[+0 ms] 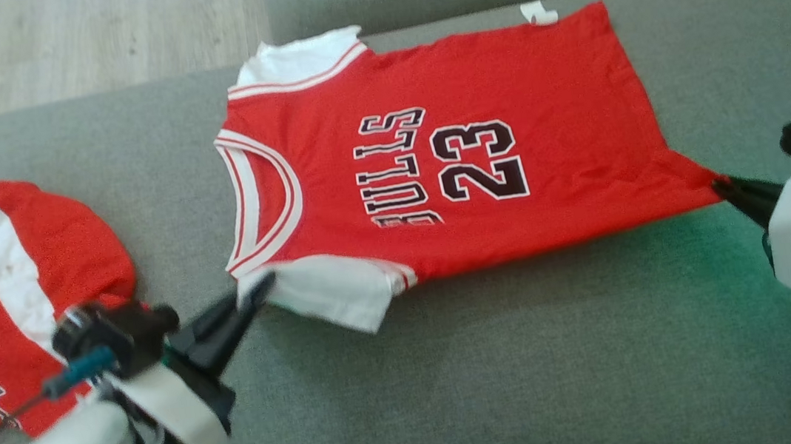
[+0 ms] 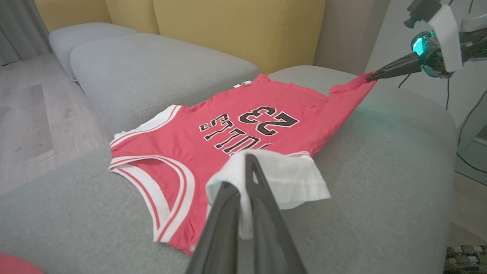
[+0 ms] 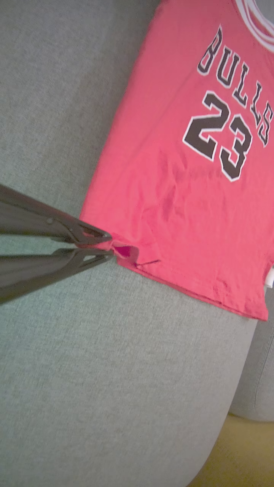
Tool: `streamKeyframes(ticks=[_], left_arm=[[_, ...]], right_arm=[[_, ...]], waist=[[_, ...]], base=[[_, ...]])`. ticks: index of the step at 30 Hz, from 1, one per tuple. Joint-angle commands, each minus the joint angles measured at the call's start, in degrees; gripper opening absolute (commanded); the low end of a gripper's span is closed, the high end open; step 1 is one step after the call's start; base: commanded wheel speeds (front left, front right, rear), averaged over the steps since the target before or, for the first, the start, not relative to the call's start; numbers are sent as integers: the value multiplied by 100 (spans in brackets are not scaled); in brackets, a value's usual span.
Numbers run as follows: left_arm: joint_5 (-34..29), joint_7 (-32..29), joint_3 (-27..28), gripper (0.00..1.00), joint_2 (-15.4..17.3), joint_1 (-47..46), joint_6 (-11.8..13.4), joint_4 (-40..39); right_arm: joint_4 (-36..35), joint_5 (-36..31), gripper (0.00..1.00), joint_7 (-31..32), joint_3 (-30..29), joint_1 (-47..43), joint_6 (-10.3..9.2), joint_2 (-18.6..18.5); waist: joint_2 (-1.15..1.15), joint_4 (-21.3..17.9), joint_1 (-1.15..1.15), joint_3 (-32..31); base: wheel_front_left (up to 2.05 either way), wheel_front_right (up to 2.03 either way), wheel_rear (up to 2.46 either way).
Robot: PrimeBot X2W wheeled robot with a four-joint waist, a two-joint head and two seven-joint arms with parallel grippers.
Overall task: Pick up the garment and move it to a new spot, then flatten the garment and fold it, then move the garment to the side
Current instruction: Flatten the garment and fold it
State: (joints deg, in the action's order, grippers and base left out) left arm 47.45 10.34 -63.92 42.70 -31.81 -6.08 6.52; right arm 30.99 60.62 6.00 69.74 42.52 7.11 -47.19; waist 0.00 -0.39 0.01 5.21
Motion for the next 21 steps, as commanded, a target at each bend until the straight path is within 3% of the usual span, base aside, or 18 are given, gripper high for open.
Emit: streamKeyframes(ticks=[1,12,21], left_arm=[[-31,-18,328,0,166,-353,-27,-38],[-25,-179,157,0,-144,-1396,-133,681],[265,-210,-394,0,-253,-2159,-139,1105]], right_arm=[[14,51,0,39,-86,71,37,-97],[376,40,0,498,-142,617,37,134],[727,75,0,606,-191,1057,37,382]], waist=[[0,-9,-1,111],[0,31,-1,617],[0,28,-1,954]], base=[[0,0,0],[0,0,0],[0,0,0]])
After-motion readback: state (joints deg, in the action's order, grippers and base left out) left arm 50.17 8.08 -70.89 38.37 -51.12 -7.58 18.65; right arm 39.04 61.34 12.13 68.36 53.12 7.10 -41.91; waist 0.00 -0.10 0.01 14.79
